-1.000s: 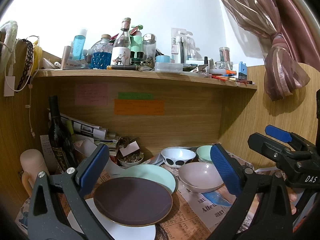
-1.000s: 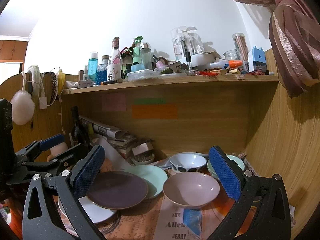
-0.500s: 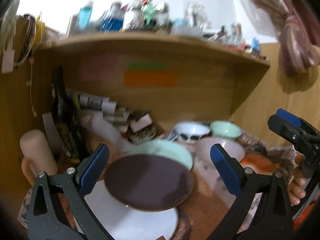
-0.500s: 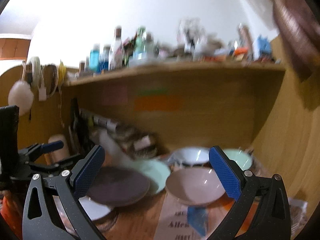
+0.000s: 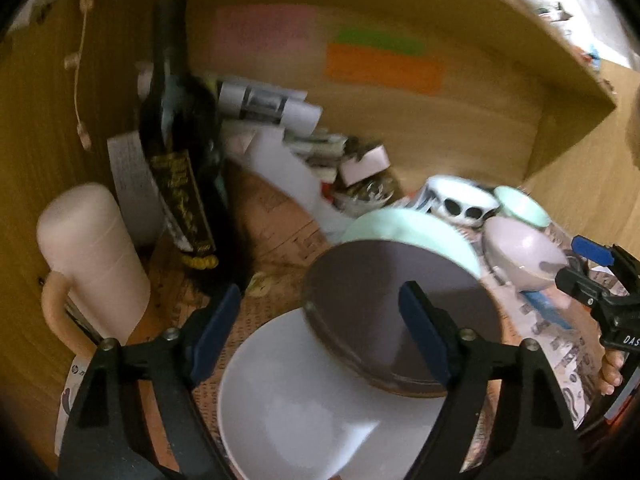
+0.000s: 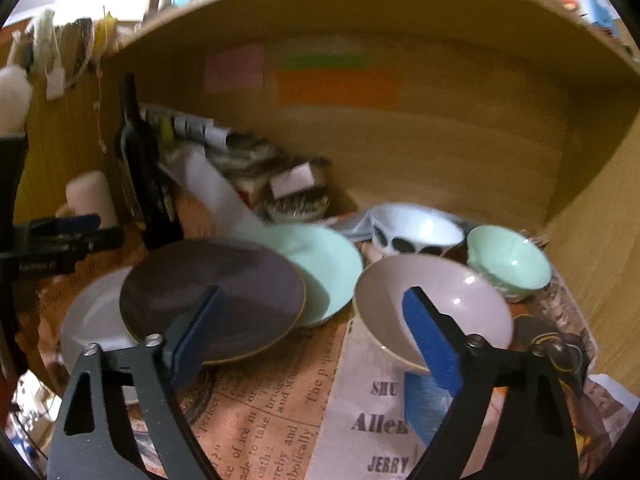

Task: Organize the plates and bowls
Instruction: 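Lower the left gripper onto the dark brown plate rim and close it, then lift the dark brown plate with the left gripper and carry it aside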

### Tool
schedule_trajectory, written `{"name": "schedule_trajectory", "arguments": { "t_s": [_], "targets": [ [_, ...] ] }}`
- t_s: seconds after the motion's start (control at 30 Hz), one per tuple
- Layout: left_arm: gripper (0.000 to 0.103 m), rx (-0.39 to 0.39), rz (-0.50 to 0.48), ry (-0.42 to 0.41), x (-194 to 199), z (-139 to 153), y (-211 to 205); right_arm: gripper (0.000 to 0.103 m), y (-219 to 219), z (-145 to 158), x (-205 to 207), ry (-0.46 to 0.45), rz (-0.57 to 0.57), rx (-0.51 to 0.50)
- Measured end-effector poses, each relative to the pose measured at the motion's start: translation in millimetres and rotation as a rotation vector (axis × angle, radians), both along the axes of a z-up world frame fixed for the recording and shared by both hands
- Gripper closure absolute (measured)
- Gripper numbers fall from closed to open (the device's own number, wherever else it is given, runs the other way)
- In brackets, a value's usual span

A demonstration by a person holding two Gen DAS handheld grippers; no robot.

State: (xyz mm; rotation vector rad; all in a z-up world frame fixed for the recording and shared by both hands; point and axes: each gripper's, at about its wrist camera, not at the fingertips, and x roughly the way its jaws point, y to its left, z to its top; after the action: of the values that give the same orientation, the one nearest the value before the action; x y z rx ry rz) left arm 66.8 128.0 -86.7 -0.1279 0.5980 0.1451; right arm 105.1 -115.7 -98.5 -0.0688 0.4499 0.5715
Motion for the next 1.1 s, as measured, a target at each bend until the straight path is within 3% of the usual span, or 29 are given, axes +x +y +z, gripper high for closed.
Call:
{"name": "schedule_trajectory", "arguments": {
  "t_s": [0.13, 0.6, 0.77, 1.1],
  "targets": [
    [0.034, -0.016, -0.004, 0.075, 15.8, -12.8, 13.4, 0.031, 14.1, -9.2, 12.6, 0.064, 0.037, -0.03],
    [0.049, -0.045, -0.07, 0.186, 54.5, -32.5, 25.9, 0.063, 37.8, -38.9, 49.8, 0.294, 0.066, -0.05],
    [0.066, -0.1, -0.101, 0.242, 64.3, -41.9, 31.7, 0.069, 39.4, -46.0, 56.7, 0.354, 0.067, -0.034],
    [0.069, -0.175, -0.164, 0.298, 77.4, -49.9, 32.1, 0.07, 43.6, -50.5, 62.3, 0.415, 0.097, 0.003]
  ]
}}
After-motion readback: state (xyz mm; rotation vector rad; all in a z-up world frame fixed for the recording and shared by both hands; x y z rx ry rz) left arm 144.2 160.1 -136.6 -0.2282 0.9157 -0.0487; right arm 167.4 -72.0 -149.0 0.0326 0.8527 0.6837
